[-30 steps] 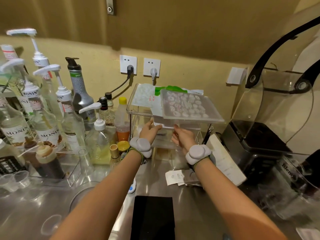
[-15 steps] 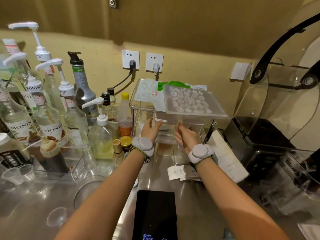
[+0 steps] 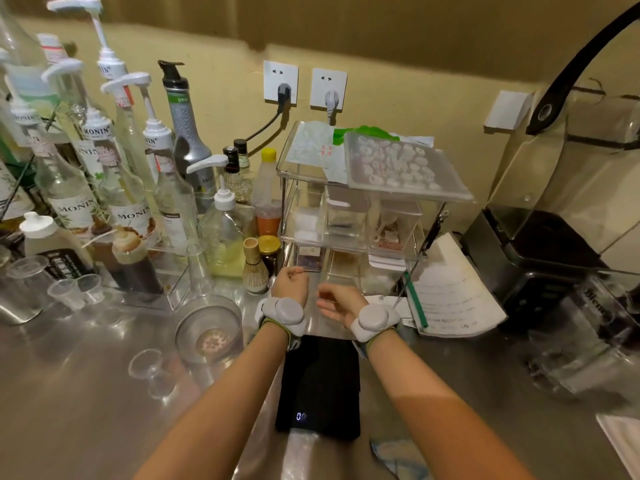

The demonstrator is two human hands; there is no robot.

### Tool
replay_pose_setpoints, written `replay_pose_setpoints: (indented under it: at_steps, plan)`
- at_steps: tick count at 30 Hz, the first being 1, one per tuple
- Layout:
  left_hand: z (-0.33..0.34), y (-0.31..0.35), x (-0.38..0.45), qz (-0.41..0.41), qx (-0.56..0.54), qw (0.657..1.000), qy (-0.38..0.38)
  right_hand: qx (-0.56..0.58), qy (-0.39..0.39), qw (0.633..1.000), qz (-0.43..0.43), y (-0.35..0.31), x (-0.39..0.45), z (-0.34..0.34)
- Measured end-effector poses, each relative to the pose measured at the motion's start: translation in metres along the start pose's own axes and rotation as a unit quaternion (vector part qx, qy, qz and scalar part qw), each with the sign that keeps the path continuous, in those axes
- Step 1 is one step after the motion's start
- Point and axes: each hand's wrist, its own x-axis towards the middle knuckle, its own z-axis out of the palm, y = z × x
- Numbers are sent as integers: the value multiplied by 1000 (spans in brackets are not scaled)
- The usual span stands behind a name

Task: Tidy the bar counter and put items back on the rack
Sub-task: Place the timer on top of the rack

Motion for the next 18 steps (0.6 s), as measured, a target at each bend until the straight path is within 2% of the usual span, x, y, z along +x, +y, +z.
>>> replay_pose_setpoints:
  at_steps: [7, 12, 18]
  plan:
    - [-3, -39, -3, -31, 86, 992, 86, 2, -17, 999, 44, 36, 18, 22]
    - [-4, -57, 10, -83, 131, 976, 150, 11, -32, 997, 70, 43, 30, 28]
    - [-6, -63, 28, -151, 152, 967, 141, -33, -30, 995, 86, 36, 48, 34]
